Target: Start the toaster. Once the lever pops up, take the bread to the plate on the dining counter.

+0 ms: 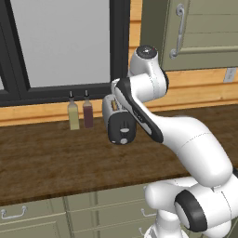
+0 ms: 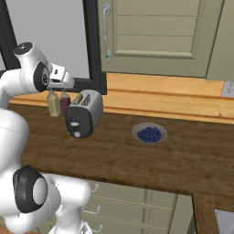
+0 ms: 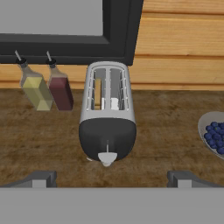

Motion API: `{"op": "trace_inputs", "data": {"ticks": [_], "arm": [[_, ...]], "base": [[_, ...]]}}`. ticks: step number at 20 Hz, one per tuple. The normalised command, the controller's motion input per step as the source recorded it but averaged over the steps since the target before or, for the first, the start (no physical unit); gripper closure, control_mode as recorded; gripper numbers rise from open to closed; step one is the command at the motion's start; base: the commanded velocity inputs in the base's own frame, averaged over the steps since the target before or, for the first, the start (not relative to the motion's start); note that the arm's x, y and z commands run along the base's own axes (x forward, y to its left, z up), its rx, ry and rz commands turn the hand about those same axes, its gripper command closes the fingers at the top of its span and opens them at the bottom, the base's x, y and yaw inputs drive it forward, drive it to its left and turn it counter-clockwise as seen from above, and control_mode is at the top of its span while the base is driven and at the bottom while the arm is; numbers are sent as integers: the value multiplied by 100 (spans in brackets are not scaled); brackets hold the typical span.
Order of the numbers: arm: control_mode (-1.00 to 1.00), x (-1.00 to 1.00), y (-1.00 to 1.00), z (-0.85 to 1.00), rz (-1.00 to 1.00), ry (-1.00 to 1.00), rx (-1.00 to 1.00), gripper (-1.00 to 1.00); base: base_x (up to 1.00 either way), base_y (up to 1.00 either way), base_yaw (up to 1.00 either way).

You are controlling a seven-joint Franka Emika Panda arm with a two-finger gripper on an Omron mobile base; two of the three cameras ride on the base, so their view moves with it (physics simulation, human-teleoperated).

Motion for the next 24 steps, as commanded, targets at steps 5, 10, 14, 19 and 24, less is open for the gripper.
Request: {"op": "trace_inputs", "data": {"ticks": [5,10,14,19,24], "arm": [[-100,0,0,0,0,0,0,-100],[-100,0,0,0,0,0,0,-100],[-100,0,0,0,0,0,0,-100],[-100,0,0,0,0,0,0,-100],[-100,0,0,0,0,0,0,-100]], "base": [[0,0,0],[0,0,0],[0,0,0],[0,0,0],[0,0,0]]}}
